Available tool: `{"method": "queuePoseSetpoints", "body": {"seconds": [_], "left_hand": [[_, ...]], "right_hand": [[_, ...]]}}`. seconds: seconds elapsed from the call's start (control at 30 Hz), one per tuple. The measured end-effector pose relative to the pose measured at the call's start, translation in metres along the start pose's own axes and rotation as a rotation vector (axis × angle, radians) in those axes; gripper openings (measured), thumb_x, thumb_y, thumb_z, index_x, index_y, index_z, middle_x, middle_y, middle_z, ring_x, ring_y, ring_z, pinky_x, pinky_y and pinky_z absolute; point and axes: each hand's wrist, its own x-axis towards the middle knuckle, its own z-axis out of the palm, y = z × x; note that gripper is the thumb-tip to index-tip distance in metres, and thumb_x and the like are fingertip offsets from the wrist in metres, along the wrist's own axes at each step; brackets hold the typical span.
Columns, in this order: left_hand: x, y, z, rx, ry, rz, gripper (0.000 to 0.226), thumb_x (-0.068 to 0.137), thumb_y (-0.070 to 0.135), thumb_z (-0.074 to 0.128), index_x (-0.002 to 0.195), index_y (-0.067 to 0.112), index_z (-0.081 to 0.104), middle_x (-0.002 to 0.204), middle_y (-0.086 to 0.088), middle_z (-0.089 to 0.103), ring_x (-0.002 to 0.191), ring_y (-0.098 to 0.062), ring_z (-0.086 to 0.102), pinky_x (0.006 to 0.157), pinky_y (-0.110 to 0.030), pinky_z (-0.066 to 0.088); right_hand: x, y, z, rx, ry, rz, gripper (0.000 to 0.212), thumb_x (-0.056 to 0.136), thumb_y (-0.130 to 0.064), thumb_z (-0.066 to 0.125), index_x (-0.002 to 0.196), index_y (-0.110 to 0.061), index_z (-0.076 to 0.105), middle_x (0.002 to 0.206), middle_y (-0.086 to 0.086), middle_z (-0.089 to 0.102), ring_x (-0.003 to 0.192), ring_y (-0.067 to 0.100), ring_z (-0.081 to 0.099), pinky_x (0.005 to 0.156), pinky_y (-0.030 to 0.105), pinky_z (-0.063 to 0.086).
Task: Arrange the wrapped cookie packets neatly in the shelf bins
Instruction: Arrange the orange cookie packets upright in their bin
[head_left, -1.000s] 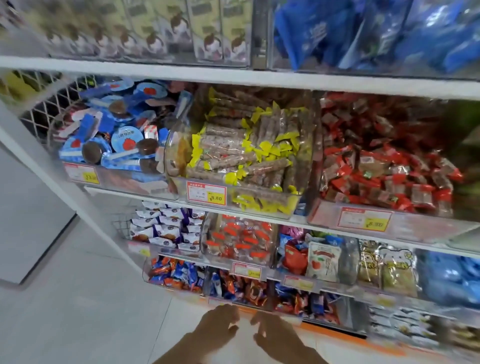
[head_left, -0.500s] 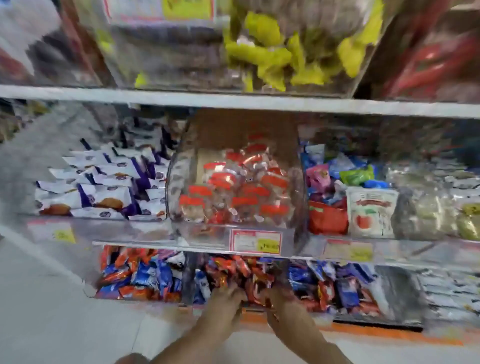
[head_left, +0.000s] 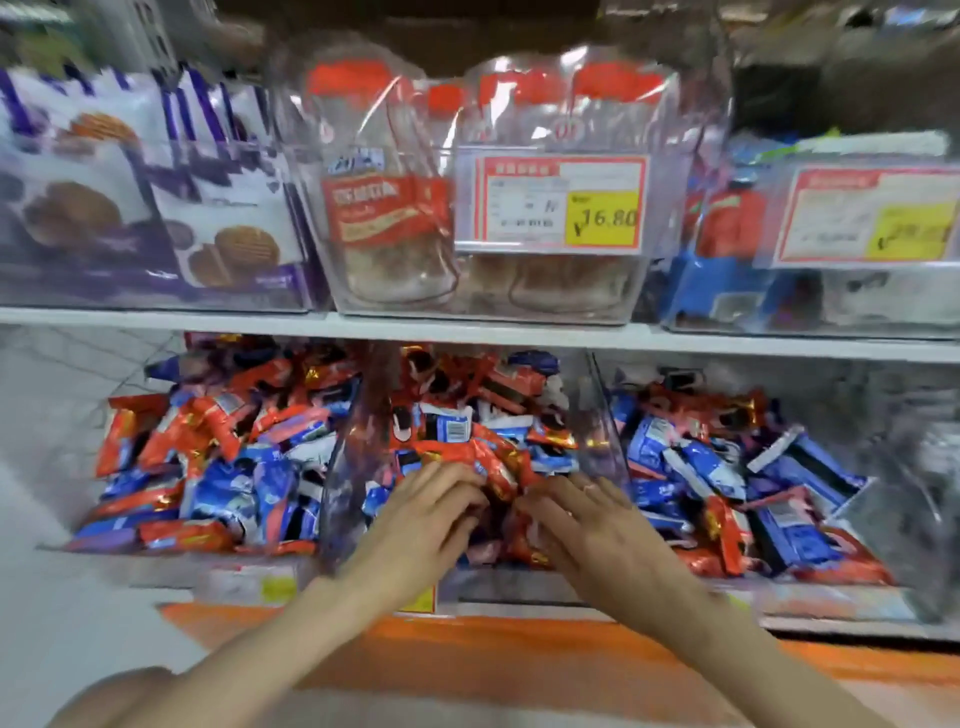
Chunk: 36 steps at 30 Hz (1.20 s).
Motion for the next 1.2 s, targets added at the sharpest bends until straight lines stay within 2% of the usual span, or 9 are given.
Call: {"method": "queuePoseSetpoints", "body": {"seconds": [0.1,0.23,0.3,0.37,0.47,0.57,0.7,0.87,1.2], "left_hand": [[0.000,0.002,-0.001,0.009,-0.001,0.011,0.021,0.087,0.028,0.045,0.097,0.018,0.061,0.107,0.009,0.056,0.100,-0.010,0.049,0.087,-0.024,0.036],[0.000,0.005,-0.003,0.062,0.009,-0.002,0.020,0.083,0.027,0.046,0.093,0.018,0.061,0.099,0.007,0.060,0.094,-0.011,0.047,0.078,-0.021,0.034],[-0.001,0.007,-0.003,0.078,0.023,-0.026,0.022,0.082,0.027,0.044,0.092,0.018,0.062,0.096,0.007,0.061,0.093,-0.010,0.046,0.077,-0.021,0.032],[-0.001,0.008,-0.003,0.073,0.037,-0.052,0.026,0.082,0.028,0.041,0.094,0.018,0.062,0.098,0.007,0.061,0.094,-0.009,0.044,0.079,-0.022,0.032],[-0.001,0.012,-0.004,0.048,0.030,-0.106,0.019,0.088,0.024,0.049,0.100,0.018,0.063,0.105,0.008,0.058,0.103,-0.010,0.044,0.088,-0.026,0.035],[0.000,0.019,-0.010,0.022,0.014,-0.130,0.016,0.089,0.018,0.055,0.103,0.017,0.062,0.109,0.005,0.057,0.108,-0.013,0.045,0.092,-0.028,0.034],[0.000,0.024,-0.014,0.014,0.003,-0.171,0.018,0.091,0.020,0.054,0.106,0.015,0.061,0.110,0.003,0.057,0.109,-0.014,0.045,0.090,-0.025,0.033],[0.000,0.029,-0.017,-0.018,0.006,-0.215,0.019,0.090,0.023,0.057,0.105,0.012,0.060,0.106,0.000,0.058,0.105,-0.016,0.048,0.088,-0.028,0.039],[0.002,0.028,-0.015,-0.021,0.012,-0.204,0.017,0.092,0.018,0.054,0.106,0.010,0.060,0.105,0.000,0.056,0.102,-0.014,0.047,0.082,-0.018,0.032]], "right_hand": [[0.000,0.002,0.005,-0.009,-0.018,-0.006,0.026,0.084,-0.023,0.044,0.099,-0.016,0.065,0.091,0.003,0.064,0.077,0.024,0.061,0.066,0.037,0.054],[0.003,0.005,0.008,-0.008,-0.098,0.014,0.032,0.076,-0.026,0.042,0.096,-0.017,0.066,0.085,0.002,0.063,0.073,0.024,0.061,0.060,0.034,0.053],[0.002,0.002,0.006,-0.024,-0.124,0.030,0.030,0.073,-0.025,0.047,0.097,-0.020,0.065,0.085,0.000,0.063,0.074,0.022,0.061,0.064,0.033,0.051],[0.001,0.000,0.006,-0.074,-0.094,0.048,0.028,0.071,-0.026,0.050,0.094,-0.024,0.066,0.084,-0.004,0.064,0.074,0.018,0.061,0.070,0.028,0.041],[-0.001,-0.003,0.003,-0.025,-0.092,0.091,0.032,0.076,-0.026,0.042,0.093,-0.023,0.068,0.087,-0.005,0.065,0.079,0.018,0.060,0.072,0.026,0.027],[0.000,-0.007,-0.004,0.012,-0.147,0.129,0.032,0.081,-0.025,0.043,0.101,-0.020,0.067,0.098,-0.002,0.066,0.093,0.022,0.060,0.080,0.029,0.028],[0.005,-0.011,-0.013,0.011,-0.257,0.179,0.031,0.090,-0.022,0.050,0.120,-0.024,0.059,0.122,-0.002,0.056,0.118,0.018,0.047,0.096,0.030,0.025],[0.007,-0.017,-0.018,0.022,-0.280,0.218,0.031,0.090,-0.023,0.052,0.120,-0.026,0.059,0.125,-0.002,0.054,0.119,0.016,0.046,0.099,0.030,0.023],[0.006,-0.012,-0.012,0.014,-0.220,0.189,0.031,0.089,-0.025,0.051,0.118,-0.025,0.059,0.120,-0.002,0.057,0.114,0.017,0.049,0.094,0.030,0.024]]}}
